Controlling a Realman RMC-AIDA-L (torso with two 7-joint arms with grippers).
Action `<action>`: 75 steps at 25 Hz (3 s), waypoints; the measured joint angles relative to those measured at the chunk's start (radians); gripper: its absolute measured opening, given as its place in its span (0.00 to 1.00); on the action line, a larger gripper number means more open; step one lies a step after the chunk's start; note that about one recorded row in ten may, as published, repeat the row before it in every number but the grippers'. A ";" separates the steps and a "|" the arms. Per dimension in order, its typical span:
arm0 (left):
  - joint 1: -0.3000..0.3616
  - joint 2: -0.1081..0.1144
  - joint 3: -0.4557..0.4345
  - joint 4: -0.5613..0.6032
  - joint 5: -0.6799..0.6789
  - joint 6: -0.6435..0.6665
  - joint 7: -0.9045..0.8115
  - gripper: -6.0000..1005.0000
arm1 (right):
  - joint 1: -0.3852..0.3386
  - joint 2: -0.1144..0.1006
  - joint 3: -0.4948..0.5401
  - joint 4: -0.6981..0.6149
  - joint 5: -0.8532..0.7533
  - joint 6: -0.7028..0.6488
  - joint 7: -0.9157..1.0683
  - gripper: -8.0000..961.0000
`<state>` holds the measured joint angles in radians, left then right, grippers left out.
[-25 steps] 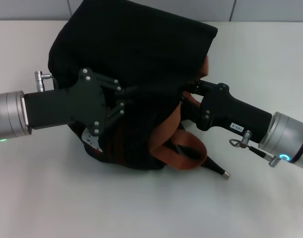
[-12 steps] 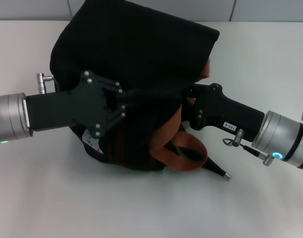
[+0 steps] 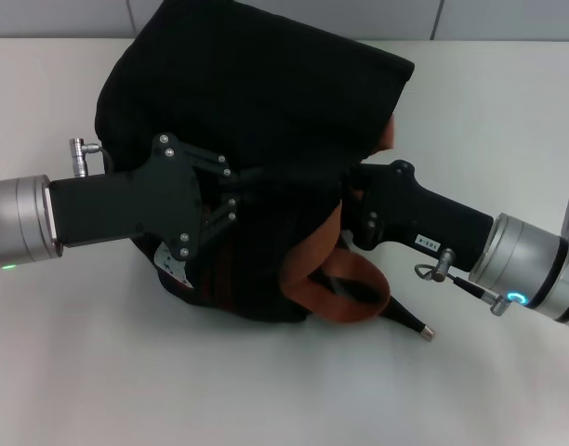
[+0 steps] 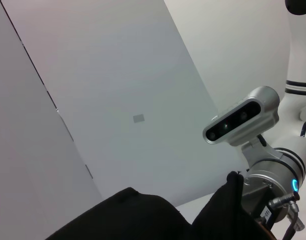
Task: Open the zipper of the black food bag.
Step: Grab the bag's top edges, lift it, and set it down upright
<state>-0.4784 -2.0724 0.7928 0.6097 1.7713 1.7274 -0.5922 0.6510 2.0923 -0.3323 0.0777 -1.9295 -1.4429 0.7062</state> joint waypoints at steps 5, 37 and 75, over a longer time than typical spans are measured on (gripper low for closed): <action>0.000 0.000 -0.003 -0.001 -0.007 0.000 0.000 0.09 | -0.003 0.000 0.003 0.006 0.003 0.017 -0.009 0.01; 0.045 0.000 -0.001 -0.016 -0.176 -0.010 0.001 0.09 | -0.038 0.000 0.068 0.050 0.009 0.068 -0.170 0.02; 0.012 -0.002 0.003 -0.053 -0.228 -0.054 -0.069 0.09 | -0.108 0.000 0.451 0.432 0.001 0.189 -1.021 0.34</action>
<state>-0.4659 -2.0739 0.7961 0.5570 1.5430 1.6732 -0.6610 0.5429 2.0923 0.1189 0.5098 -1.9288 -1.2536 -0.3148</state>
